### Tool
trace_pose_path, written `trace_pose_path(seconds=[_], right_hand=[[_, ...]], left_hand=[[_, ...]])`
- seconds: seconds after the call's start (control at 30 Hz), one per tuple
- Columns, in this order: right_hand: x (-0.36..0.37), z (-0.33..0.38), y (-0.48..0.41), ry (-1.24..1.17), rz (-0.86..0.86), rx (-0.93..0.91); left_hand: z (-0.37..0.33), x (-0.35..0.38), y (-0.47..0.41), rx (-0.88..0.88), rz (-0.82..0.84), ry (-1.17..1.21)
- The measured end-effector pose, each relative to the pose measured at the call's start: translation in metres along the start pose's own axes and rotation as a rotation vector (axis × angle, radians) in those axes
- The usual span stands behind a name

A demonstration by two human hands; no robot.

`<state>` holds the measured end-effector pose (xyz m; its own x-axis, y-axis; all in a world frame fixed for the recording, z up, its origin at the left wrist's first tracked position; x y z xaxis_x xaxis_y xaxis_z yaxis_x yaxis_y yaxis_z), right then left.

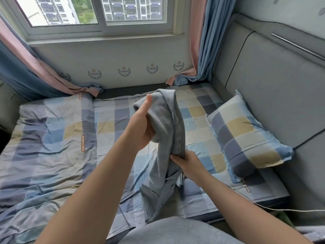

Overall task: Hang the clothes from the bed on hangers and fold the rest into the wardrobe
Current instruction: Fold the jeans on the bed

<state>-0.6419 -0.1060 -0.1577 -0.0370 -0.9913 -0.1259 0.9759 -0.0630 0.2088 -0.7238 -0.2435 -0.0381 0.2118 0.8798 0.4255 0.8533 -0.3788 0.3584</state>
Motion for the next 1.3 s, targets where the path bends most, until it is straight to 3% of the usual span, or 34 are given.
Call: trace_pose_path(seconds=[0.2, 0.33, 0.43, 0.6, 0.83, 0.93, 1.17, 1.3], right_hand=[[-0.025, 0.037, -0.004, -0.112, -0.149, -0.116], [-0.038, 0.072, -0.011, -0.108, -0.237, -0.213], [-0.042, 0.096, -0.014, -0.103, -0.231, -0.287], [-0.051, 0.115, -0.018, -0.081, -0.218, -0.312], [-0.04, 0.076, -0.018, -0.021, 0.024, -0.19], [-0.035, 0.04, -0.008, 0.13, 0.051, -0.107], [-0.002, -0.038, 0.023, -0.031, 0.116, 0.102], [0.006, -0.057, 0.025, 0.098, 0.112, 0.166]], left_hand=[[0.048, -0.016, -0.004, -0.039, 0.169, -0.212], [0.091, -0.027, 0.001, -0.078, 0.104, -0.422], [0.125, -0.025, 0.003, -0.085, 0.166, -0.599], [0.14, -0.045, -0.002, -0.055, -0.102, -0.747], [0.111, -0.045, -0.003, 0.016, -0.203, -0.5], [0.096, -0.037, -0.003, 0.067, -0.214, -0.396], [0.071, -0.02, 0.002, 0.114, -0.235, -0.205], [0.057, -0.011, -0.002, 0.106, -0.191, -0.133]])
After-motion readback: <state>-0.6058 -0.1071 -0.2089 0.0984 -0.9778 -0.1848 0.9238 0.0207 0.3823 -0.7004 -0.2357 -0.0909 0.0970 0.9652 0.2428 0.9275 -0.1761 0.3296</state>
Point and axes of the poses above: each hand's wrist, its own y-axis away from the middle knuckle, its own x-axis out of the palm, z = x × y, the point moved 7 cm from there along -y, towards the middle knuckle, and after that the axes turned 4 degrees about -x, right-handed, at the moved point
